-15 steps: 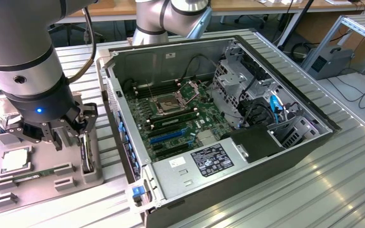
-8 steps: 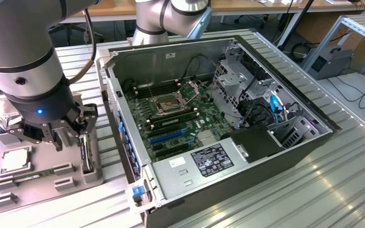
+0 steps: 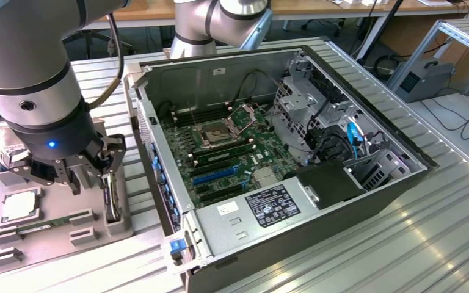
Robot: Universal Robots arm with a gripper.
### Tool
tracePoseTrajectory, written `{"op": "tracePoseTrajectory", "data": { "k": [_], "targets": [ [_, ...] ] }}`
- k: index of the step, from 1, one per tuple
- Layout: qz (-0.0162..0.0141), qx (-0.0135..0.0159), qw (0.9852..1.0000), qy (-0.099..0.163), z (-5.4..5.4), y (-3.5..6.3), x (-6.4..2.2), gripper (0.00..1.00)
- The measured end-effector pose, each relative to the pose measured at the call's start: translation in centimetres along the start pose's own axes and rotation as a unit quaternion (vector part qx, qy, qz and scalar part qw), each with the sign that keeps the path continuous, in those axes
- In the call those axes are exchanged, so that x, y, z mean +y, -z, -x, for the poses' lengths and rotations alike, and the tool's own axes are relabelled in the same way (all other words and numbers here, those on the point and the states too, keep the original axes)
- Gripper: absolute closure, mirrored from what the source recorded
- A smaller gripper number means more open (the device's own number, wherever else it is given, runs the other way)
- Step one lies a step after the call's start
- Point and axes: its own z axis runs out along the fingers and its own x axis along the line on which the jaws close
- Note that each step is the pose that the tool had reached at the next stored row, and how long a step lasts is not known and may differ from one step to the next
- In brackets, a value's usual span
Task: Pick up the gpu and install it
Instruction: 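Pick up the gpu and move the gpu toward the slot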
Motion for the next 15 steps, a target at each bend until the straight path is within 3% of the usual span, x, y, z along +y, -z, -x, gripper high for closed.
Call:
{"op": "tracePoseTrajectory", "data": {
  "k": [15],
  "targets": [
    [0.0, 0.0, 1.0, 0.0, -0.01, -0.35, -0.02, 0.58]
  ]
}}
